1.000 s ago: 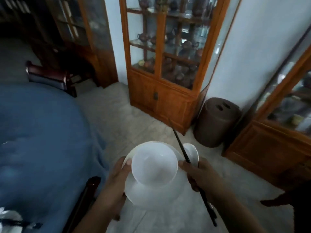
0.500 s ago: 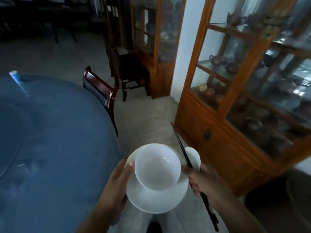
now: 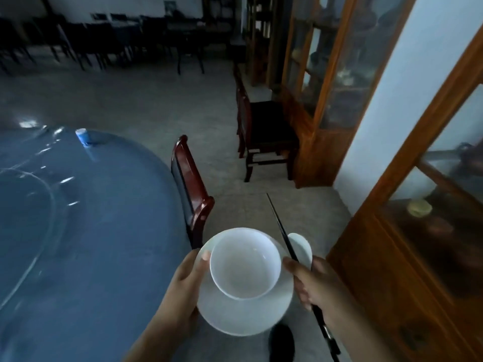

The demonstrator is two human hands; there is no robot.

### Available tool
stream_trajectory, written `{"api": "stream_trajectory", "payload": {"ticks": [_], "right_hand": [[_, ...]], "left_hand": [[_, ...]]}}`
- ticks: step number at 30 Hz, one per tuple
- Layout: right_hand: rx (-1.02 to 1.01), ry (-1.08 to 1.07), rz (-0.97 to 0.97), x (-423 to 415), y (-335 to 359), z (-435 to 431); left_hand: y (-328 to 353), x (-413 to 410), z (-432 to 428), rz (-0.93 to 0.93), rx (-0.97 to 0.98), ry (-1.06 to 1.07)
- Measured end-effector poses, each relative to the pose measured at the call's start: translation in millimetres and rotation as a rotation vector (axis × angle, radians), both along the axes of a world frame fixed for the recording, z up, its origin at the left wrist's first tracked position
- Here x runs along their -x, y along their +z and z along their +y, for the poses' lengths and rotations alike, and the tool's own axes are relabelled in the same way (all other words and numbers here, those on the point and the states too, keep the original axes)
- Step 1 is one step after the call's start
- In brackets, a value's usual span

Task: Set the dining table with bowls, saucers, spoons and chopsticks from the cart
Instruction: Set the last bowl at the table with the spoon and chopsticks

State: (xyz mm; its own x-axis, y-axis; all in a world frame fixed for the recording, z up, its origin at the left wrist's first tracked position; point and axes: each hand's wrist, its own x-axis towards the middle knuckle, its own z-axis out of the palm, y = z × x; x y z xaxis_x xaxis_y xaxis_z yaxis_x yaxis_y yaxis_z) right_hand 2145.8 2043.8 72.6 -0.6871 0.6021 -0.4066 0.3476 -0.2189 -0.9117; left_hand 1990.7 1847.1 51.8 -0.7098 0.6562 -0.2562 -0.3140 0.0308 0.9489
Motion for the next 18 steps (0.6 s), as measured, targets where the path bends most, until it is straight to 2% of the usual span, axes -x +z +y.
{"api": "stream_trajectory", "payload": {"ticks": [9, 18], "right_hand": [[-0.062, 0.322, 0.03, 191.5, 29.2, 186.3], [-0.08, 0.639, 0.005, 411.7, 0.0, 239.5]], "left_hand": [[14.9, 124.0, 149.8, 0.003, -0.019, 0.293], [-11.3, 260.1, 187.3, 0.019, -0.02, 0.65]]}}
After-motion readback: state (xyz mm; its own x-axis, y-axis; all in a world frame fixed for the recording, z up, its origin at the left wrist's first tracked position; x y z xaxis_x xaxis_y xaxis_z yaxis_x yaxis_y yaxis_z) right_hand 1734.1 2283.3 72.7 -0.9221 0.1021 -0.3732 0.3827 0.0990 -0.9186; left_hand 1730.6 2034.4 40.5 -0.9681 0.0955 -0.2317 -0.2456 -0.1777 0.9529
